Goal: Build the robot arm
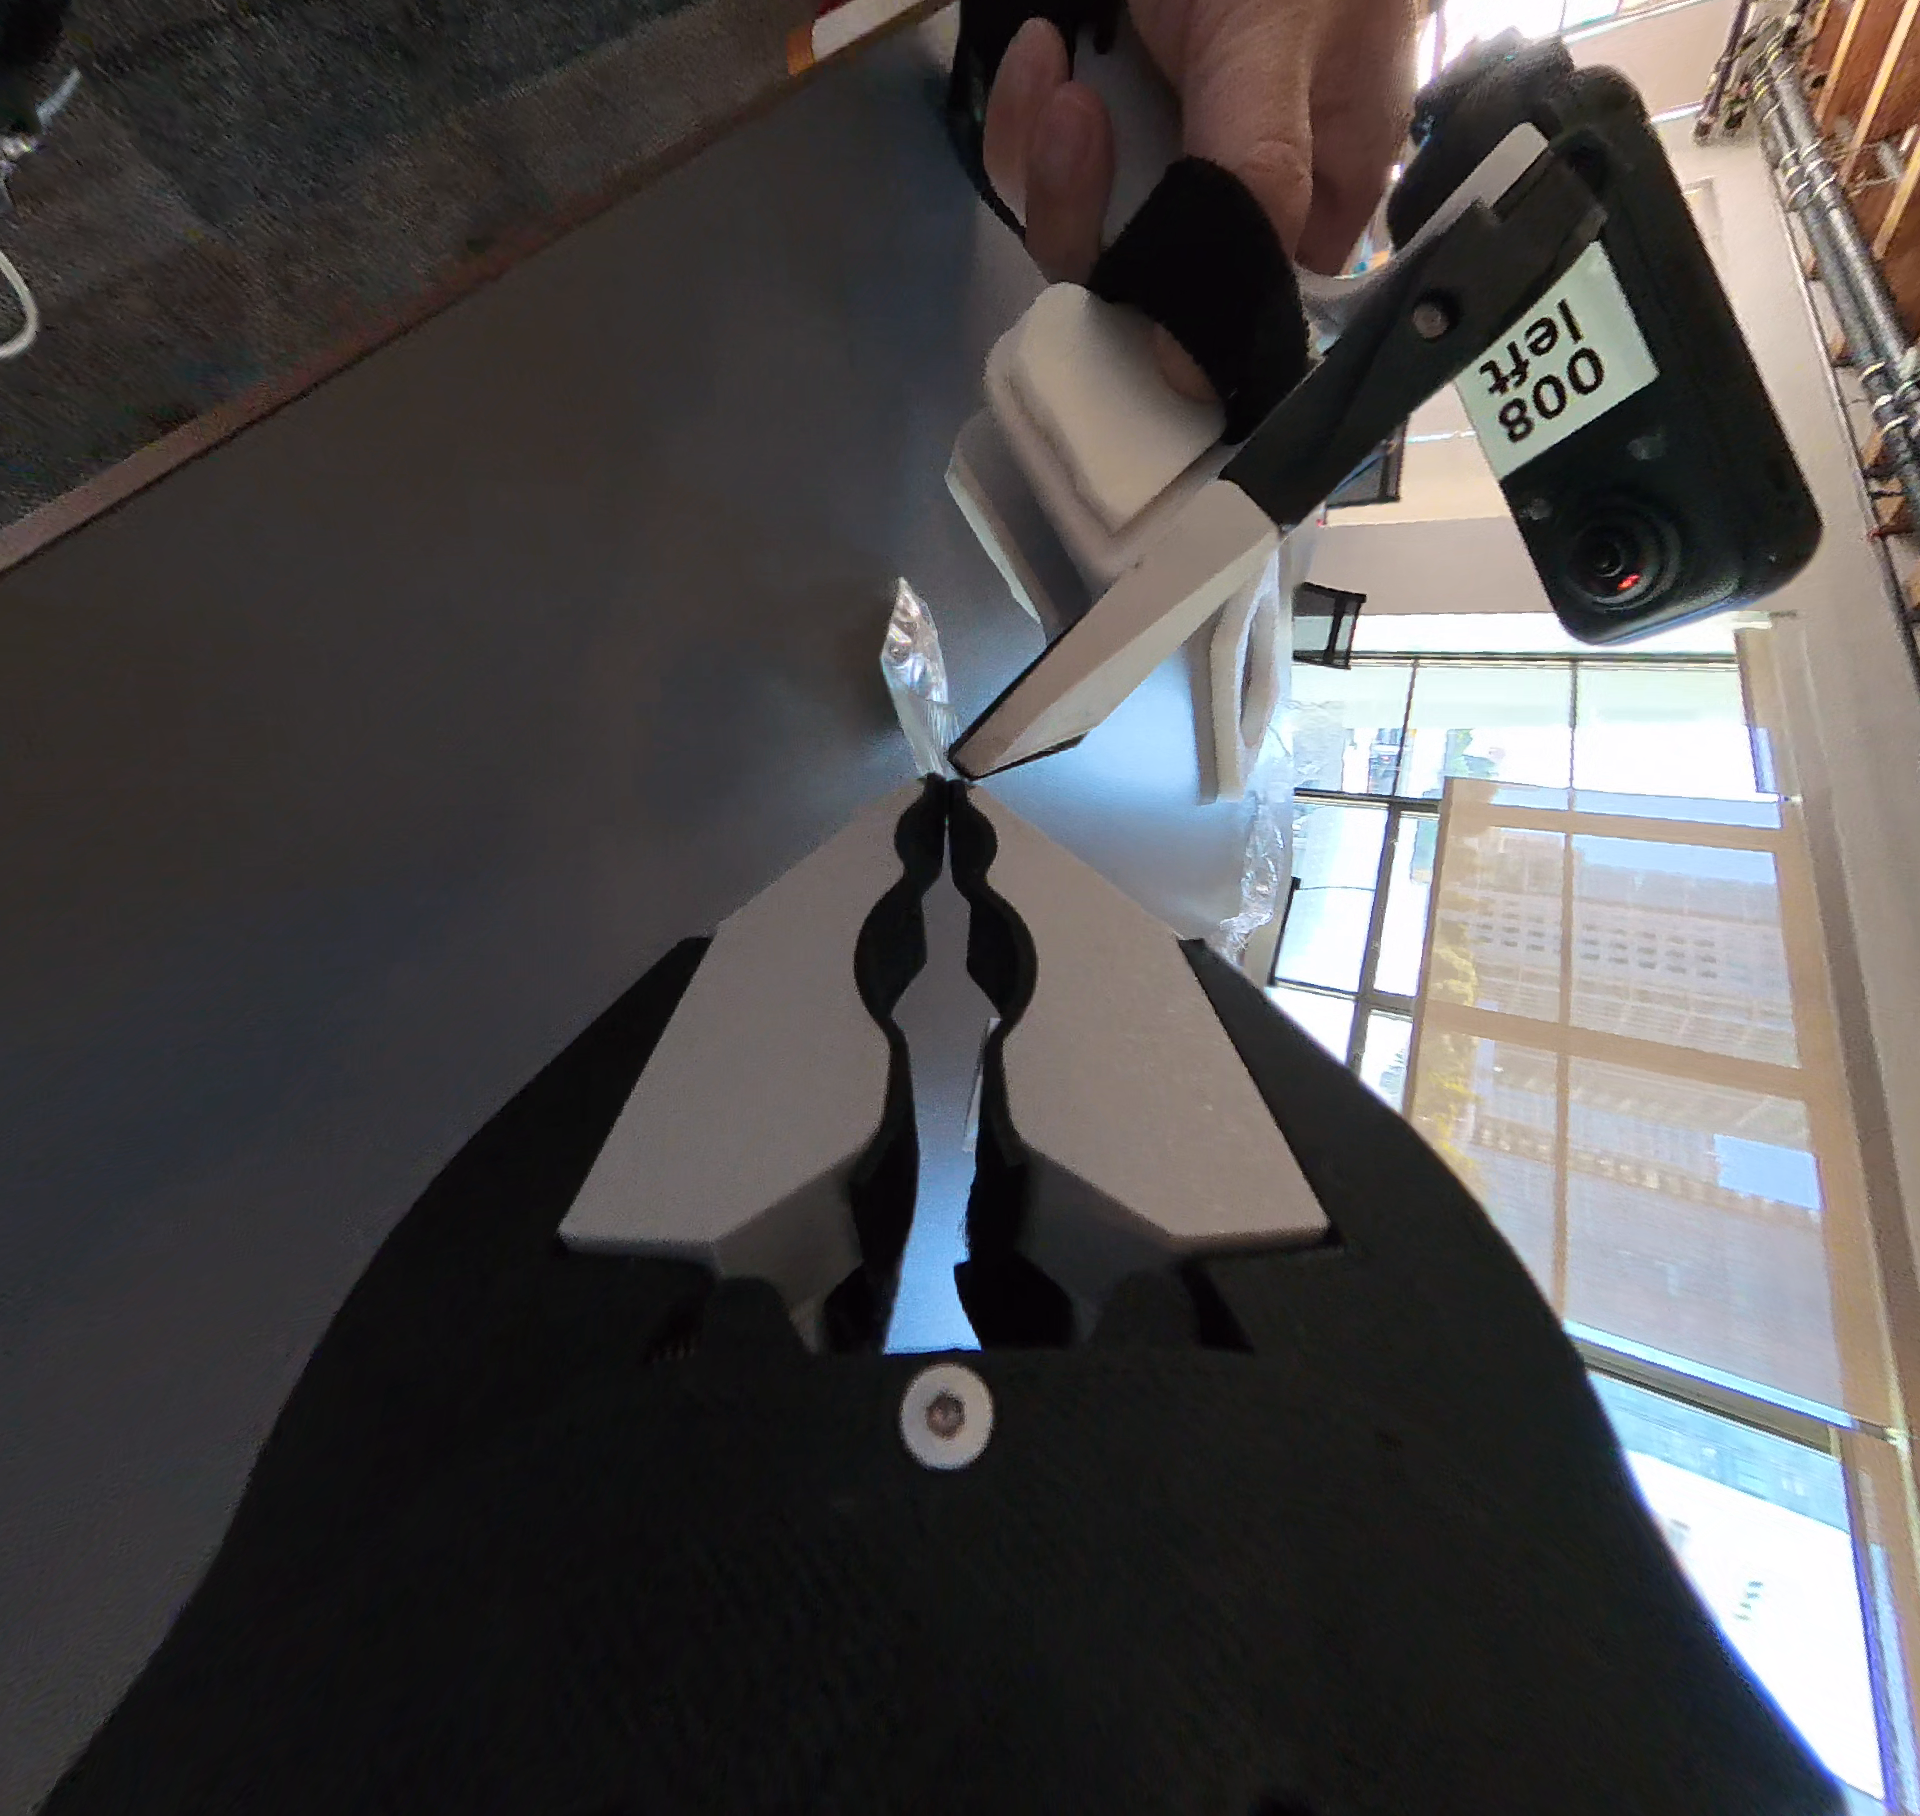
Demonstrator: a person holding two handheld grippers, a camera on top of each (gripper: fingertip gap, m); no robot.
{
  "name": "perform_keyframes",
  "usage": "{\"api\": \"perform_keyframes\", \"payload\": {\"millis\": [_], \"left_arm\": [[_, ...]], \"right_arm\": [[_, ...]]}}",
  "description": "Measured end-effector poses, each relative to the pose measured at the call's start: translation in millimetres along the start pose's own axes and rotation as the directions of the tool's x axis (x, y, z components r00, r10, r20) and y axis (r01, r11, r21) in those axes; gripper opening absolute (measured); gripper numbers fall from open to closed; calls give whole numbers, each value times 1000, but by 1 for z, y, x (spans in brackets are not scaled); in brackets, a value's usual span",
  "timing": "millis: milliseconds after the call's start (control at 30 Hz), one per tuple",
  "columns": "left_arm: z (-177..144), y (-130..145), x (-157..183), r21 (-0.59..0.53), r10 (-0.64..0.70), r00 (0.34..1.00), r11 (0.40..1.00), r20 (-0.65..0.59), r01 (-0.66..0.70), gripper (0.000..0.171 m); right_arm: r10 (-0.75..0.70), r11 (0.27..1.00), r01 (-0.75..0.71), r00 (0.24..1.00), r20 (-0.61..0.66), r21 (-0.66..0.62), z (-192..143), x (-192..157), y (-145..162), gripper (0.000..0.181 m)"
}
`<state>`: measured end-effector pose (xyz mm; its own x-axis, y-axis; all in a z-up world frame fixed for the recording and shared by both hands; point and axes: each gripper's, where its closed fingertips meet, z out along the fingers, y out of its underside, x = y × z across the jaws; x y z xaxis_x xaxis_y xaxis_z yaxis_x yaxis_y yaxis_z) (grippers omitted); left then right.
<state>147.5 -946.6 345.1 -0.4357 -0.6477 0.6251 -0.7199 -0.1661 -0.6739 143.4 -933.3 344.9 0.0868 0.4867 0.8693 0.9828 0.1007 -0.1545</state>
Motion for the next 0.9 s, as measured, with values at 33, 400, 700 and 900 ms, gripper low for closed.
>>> {"api": "perform_keyframes", "payload": {"millis": [33,400,700,900], "left_arm": [[-1,-1,0,5,0,1000,1000,-3,1,0],[-12,-14,10,109,-32,998,993,-59,39,13],[-14,-12,11,107,21,1000,994,-6,-20,12],[-18,-6,11,99,5,1000,995,-30,-2,3]], "right_arm": [[-5,1000,5,1000,-14,-12,0,2,1,0],[45,999,-47,996,-82,-25,-2,16,-4,0],[89,996,-87,992,-90,17,-2,17,-12,0],[155,987,-150,984,-84,61,-2,20,-17,0]]}}
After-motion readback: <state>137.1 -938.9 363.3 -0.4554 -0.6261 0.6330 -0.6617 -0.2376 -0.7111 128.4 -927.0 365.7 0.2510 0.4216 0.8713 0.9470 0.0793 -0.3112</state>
